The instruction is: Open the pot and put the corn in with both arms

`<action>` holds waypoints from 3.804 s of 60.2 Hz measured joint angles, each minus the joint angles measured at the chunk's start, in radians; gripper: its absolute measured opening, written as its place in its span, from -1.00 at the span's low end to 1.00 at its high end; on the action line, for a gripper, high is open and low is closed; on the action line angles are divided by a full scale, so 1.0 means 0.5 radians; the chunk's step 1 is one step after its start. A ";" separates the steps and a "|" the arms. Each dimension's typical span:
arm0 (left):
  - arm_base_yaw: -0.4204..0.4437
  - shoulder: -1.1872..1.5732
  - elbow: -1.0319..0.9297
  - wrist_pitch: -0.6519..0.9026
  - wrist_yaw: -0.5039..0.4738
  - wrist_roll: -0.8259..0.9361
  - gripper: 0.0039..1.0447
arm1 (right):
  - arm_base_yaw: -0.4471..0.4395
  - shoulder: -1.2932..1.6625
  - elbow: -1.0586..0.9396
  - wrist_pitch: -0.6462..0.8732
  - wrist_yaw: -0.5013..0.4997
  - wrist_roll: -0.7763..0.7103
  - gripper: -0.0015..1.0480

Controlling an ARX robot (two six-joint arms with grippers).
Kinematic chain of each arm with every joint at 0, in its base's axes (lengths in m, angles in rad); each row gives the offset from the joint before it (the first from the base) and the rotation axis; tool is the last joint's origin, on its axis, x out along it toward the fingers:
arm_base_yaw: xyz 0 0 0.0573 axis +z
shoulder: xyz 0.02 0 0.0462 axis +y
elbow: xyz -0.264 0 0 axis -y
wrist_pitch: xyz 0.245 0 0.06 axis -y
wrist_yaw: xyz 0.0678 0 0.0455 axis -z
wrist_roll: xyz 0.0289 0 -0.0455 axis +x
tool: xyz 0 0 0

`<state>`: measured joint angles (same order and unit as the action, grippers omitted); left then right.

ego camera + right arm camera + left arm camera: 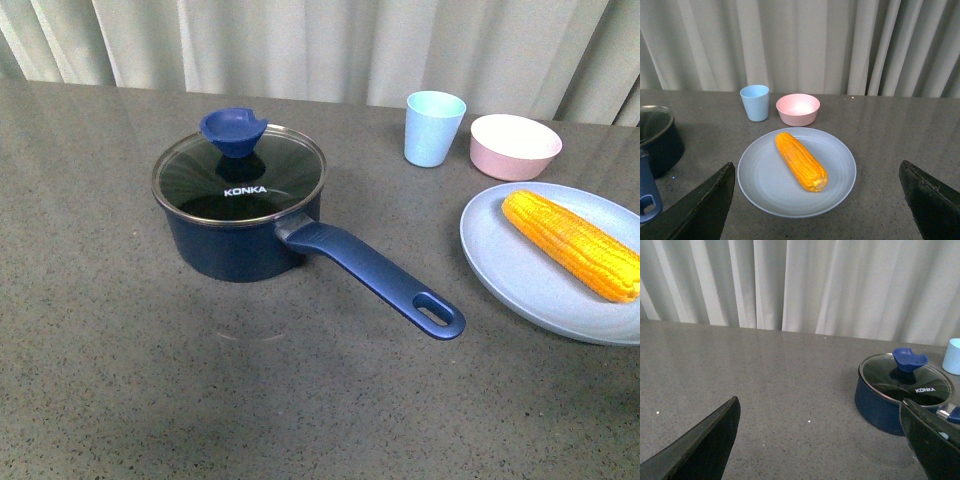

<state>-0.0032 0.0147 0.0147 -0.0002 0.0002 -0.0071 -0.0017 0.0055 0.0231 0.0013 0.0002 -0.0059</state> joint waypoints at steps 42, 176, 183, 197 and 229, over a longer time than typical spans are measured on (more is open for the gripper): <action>0.060 0.437 0.245 -0.497 0.323 -0.213 0.84 | 0.000 0.000 0.000 0.000 -0.002 0.000 0.83; -0.546 3.847 1.654 1.494 0.491 -0.104 0.84 | 0.000 0.000 0.000 0.000 -0.001 0.000 0.83; -0.552 3.876 1.687 1.494 0.522 -0.101 0.84 | 0.000 0.000 0.000 0.000 -0.001 0.000 0.83; -0.587 3.978 1.819 1.475 0.530 -0.102 0.84 | 0.000 0.000 0.000 0.000 -0.001 0.000 0.83; -0.618 4.157 2.073 1.369 0.486 -0.094 0.84 | 0.000 0.000 0.000 0.000 -0.001 0.000 0.83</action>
<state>-0.3122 2.0930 1.0512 0.6846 0.2432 -0.0540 -0.0017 0.0055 0.0231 0.0013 -0.0002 -0.0059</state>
